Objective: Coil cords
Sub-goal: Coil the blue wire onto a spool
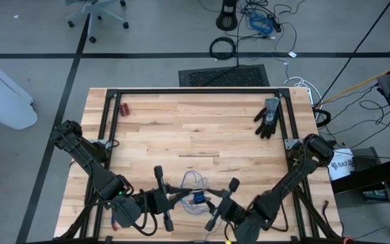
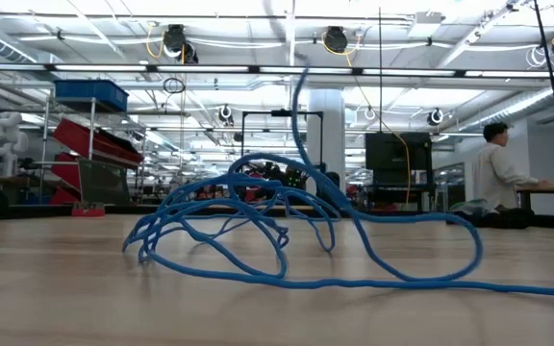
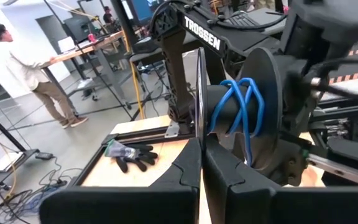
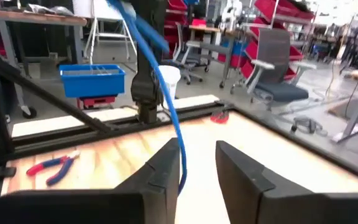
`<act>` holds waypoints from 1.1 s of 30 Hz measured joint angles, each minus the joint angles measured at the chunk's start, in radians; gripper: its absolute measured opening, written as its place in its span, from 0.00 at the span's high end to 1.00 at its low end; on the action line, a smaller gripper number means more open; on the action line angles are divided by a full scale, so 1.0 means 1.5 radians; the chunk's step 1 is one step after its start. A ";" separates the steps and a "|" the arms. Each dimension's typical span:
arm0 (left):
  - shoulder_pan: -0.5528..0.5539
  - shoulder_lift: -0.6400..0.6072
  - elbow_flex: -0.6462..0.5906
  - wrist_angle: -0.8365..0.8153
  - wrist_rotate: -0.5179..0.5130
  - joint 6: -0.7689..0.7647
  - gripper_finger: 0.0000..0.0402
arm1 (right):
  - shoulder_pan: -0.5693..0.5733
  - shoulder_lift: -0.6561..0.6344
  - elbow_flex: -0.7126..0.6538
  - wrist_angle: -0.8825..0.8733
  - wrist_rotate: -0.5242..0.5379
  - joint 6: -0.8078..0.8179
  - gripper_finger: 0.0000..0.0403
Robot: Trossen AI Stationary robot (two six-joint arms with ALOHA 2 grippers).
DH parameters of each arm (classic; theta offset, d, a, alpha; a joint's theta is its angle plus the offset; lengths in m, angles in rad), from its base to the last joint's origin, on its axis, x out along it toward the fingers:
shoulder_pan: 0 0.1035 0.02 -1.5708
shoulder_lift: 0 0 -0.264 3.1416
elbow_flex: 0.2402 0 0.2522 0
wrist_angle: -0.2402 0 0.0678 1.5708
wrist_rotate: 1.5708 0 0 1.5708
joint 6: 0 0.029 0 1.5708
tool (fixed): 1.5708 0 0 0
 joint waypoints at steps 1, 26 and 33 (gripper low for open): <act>0.000 0.000 0.000 0.000 0.001 0.000 0.98 | 0.001 0.000 0.000 -0.024 0.000 0.028 0.77; 0.002 0.001 0.000 -0.008 0.045 0.001 0.98 | 0.019 0.013 0.000 -0.300 -0.029 0.314 1.00; 0.002 0.001 0.000 -0.008 0.083 0.000 0.98 | 0.028 0.013 0.000 -0.304 -0.022 0.325 1.00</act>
